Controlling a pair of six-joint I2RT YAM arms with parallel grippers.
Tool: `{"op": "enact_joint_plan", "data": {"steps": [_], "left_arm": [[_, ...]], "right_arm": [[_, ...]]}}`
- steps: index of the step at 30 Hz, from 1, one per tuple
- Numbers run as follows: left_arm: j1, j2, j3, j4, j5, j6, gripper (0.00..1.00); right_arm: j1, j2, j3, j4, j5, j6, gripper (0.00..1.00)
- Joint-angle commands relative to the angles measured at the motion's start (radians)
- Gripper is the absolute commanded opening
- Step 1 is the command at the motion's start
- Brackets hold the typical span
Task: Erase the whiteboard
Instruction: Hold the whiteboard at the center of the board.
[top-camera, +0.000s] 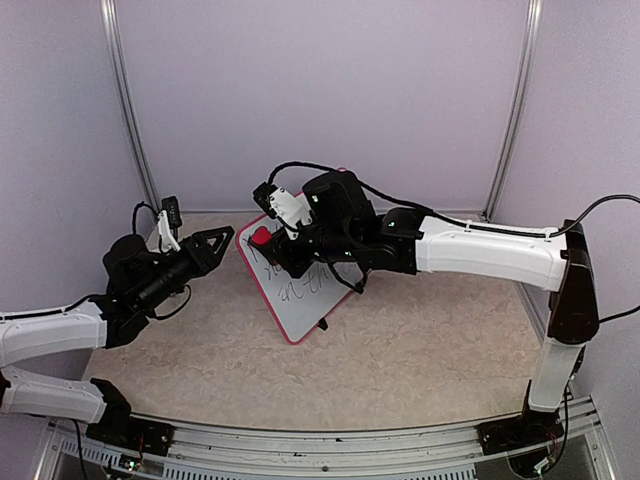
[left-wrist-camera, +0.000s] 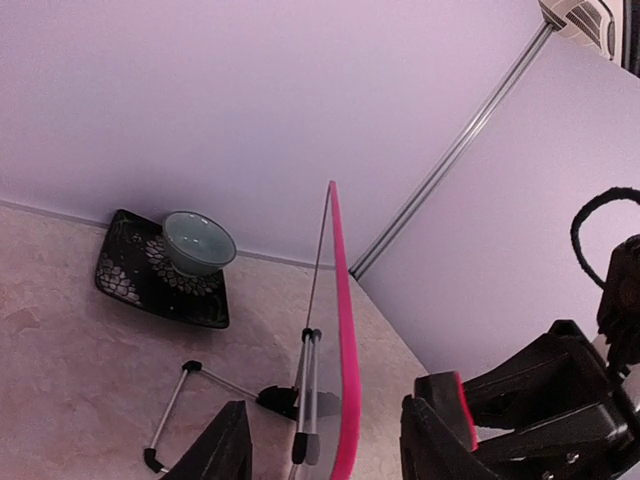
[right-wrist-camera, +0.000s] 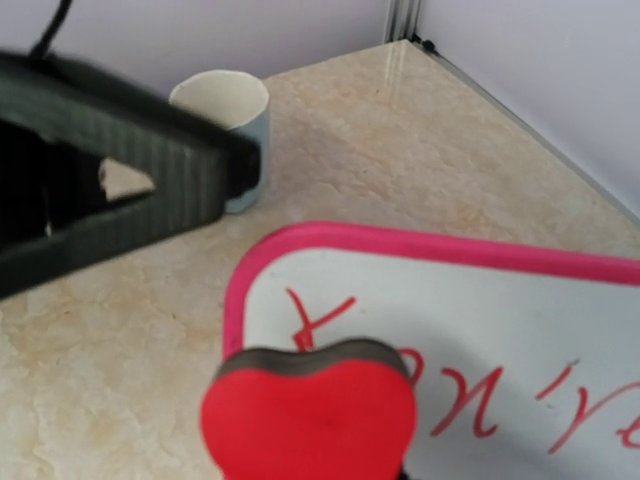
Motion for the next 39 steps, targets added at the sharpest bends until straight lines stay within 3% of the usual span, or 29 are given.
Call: {"op": "enact_joint_plan", "data": {"steps": [1, 7, 11, 22, 39], "left_arm": [[0.032, 0.014, 0.091, -0.111, 0.134, 0.043, 0.54], [0.055, 0.058, 0.190, -0.203, 0.218, 0.072, 0.76], [0.064, 0.071, 0.222, -0.239, 0.252, 0.081, 0.82], [0.096, 0.059, 0.265, -0.293, 0.276, 0.085, 0.86], [0.107, 0.056, 0.328, -0.415, 0.279, 0.055, 0.86]], "right_arm": [[0.010, 0.028, 0.044, 0.003, 0.021, 0.019, 0.29], [0.010, 0.034, 0.048, 0.000, 0.032, 0.026, 0.29], [0.010, 0.031, 0.043, 0.008, 0.049, 0.034, 0.28], [0.010, 0.028, 0.057, -0.004, 0.079, 0.023, 0.25], [0.010, 0.036, 0.030, 0.055, 0.075, 0.020, 0.29]]}}
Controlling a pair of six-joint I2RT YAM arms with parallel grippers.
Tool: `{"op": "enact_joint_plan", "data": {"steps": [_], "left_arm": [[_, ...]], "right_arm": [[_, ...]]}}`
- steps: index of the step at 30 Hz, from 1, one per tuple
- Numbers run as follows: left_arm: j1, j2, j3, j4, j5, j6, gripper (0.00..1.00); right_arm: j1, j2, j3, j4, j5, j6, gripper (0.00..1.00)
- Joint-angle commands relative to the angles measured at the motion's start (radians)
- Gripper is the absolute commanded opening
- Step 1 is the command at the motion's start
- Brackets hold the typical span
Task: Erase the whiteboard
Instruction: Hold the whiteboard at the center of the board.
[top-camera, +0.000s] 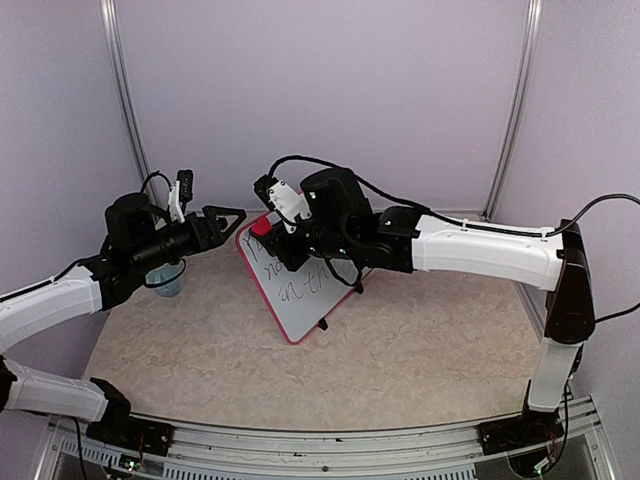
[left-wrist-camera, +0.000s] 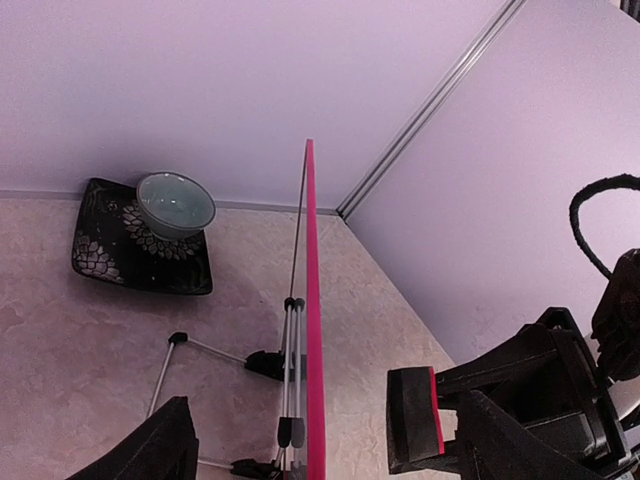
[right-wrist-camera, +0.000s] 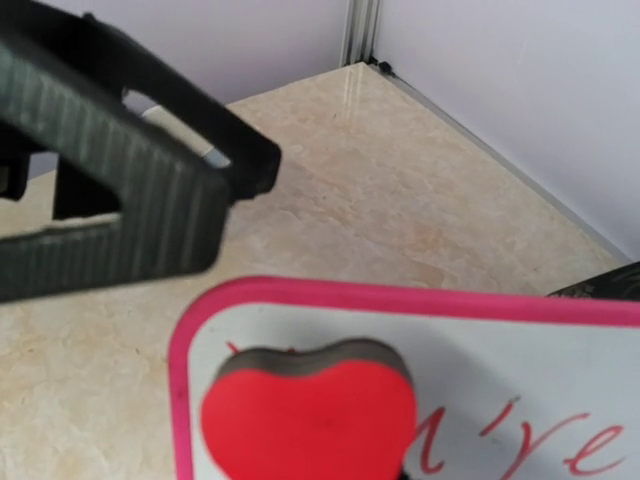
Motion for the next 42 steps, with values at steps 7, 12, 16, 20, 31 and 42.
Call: {"op": "enact_joint_plan", "data": {"steps": [7, 12, 16, 20, 31, 42], "left_arm": [[0.006, -0.014, 0.017, -0.057, -0.018, -0.054, 0.79], [0.005, -0.007, 0.005, -0.056, -0.005, -0.063, 0.72], [0.005, -0.003, 0.007, -0.060, -0.003, -0.062, 0.68], [0.005, 0.009, 0.011, -0.080, -0.011, -0.061, 0.68], [-0.011, 0.037, 0.008, -0.092, -0.027, -0.059, 0.52], [-0.022, 0.036, 0.012, -0.083, -0.014, -0.054, 0.33]], "right_arm": [[0.014, 0.041, 0.014, 0.010, -0.023, 0.041, 0.24], [0.018, 0.061, 0.033, 0.005, -0.027, 0.052, 0.22], [0.020, 0.069, 0.040, 0.009, -0.027, 0.061, 0.17], [0.020, 0.070, 0.044, 0.016, -0.029, 0.064, 0.18], [0.022, 0.120, 0.110, -0.022, -0.007, 0.063, 0.18], [0.021, 0.133, 0.071, -0.036, 0.006, 0.074, 0.11]]}}
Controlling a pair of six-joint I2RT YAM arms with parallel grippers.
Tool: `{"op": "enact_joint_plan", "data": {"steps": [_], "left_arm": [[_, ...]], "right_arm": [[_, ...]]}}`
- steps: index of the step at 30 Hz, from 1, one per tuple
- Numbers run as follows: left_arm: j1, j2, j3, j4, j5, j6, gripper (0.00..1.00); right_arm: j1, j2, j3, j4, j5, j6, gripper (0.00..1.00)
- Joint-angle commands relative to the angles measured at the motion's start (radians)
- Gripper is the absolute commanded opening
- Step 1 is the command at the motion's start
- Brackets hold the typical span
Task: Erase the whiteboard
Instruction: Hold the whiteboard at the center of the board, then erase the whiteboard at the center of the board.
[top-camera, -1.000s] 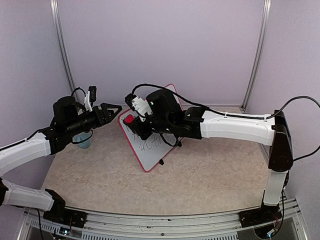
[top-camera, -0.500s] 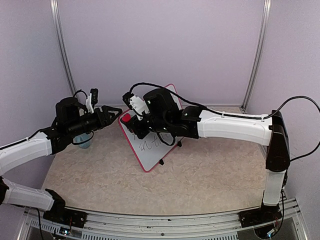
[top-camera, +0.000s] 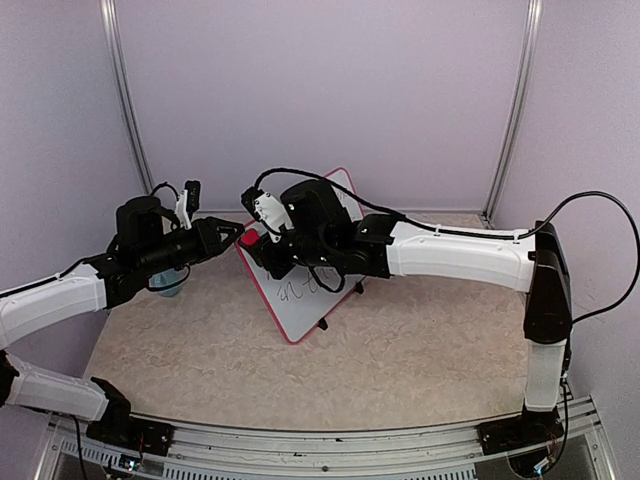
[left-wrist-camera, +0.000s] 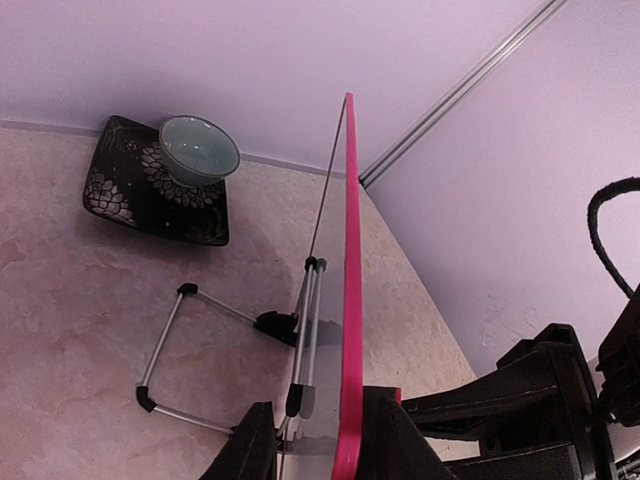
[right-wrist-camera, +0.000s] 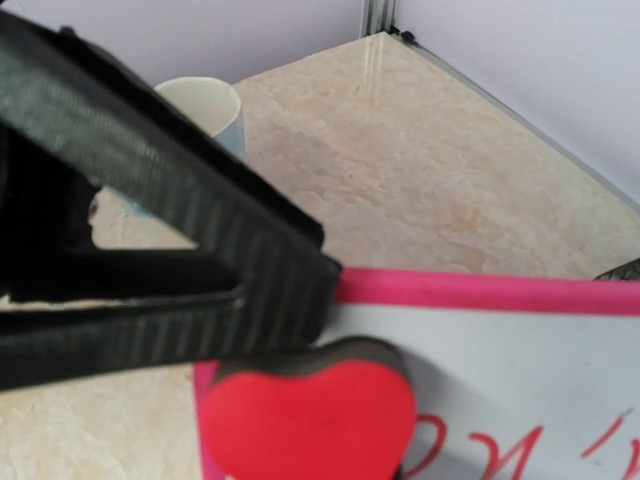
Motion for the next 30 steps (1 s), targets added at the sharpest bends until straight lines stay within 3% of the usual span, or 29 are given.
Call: {"op": "enact_joint_plan", "data": {"steps": [1, 14, 30], "left_arm": [[-0.009, 0.000, 0.001, 0.013, 0.008, 0.010, 0.32], [-0.032, -0.003, 0.010, 0.029, 0.016, 0.008, 0.22], [-0.067, -0.022, 0.015, 0.053, 0.026, 0.009, 0.27]], "right_arm": [[0.010, 0.017, -0.021, -0.027, 0.016, 0.021, 0.10], [0.009, -0.024, -0.118, -0.014, 0.014, 0.043, 0.06], [0.009, 0.027, 0.065, -0.054, 0.050, -0.006, 0.05]]}}
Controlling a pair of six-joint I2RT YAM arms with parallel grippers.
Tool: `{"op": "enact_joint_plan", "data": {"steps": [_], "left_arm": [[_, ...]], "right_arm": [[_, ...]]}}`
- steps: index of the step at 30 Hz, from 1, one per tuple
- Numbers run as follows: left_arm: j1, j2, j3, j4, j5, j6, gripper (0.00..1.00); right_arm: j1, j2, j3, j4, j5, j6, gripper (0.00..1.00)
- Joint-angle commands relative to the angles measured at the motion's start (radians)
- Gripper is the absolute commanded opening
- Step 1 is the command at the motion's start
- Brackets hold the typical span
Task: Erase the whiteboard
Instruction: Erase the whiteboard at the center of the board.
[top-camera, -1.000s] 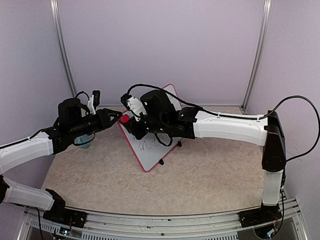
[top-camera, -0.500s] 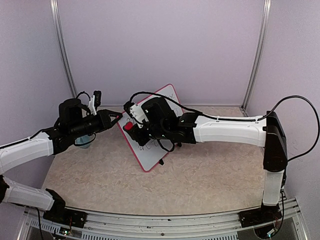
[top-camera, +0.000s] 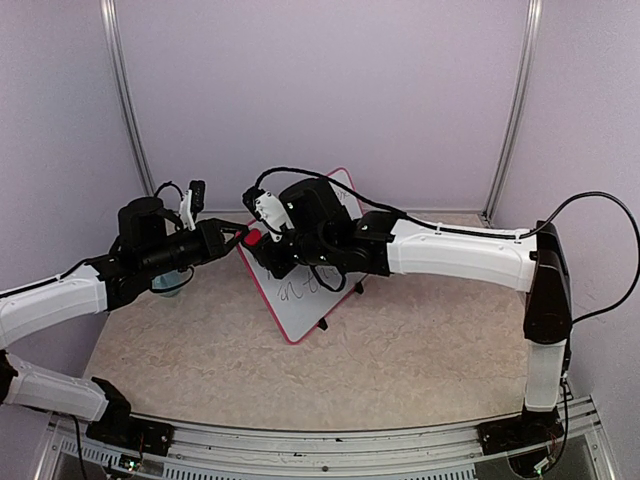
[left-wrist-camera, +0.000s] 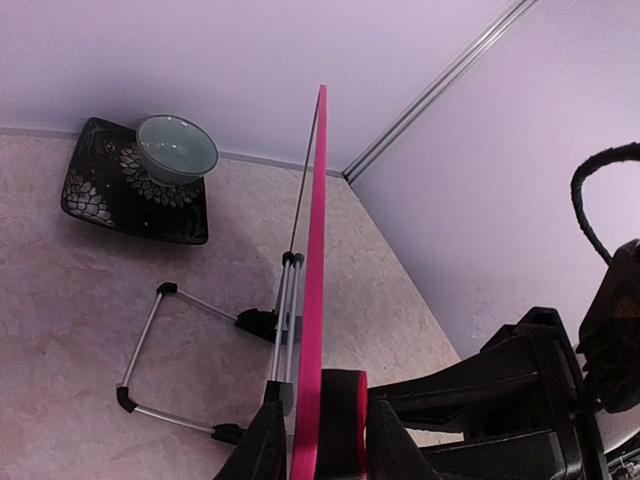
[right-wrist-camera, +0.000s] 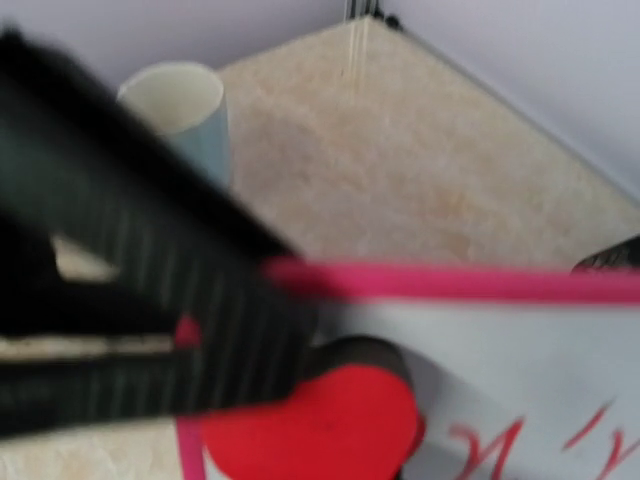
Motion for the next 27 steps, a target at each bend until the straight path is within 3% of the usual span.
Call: {"op": "enact_joint_plan", "data": {"steps": [1, 10, 20, 27], "left_arm": [[-0.026, -0.023, 0.014, 0.038, 0.035, 0.010, 0.28], [-0.029, -0.034, 0.016, 0.046, 0.032, 0.013, 0.28], [-0.029, -0.045, 0.017, 0.040, 0.031, 0.015, 0.28], [-0.031, -0.044, 0.017, 0.042, 0.027, 0.010, 0.28]], "right_arm": [[0.007, 0.024, 0.056, -0.002, 0.023, -0.017, 0.05], [0.008, 0.047, 0.072, -0.037, 0.028, -0.020, 0.05], [0.008, -0.029, -0.131, 0.006, 0.031, 0.016, 0.04], [0.007, -0.019, -0.117, 0.009, 0.001, 0.022, 0.04]]}}
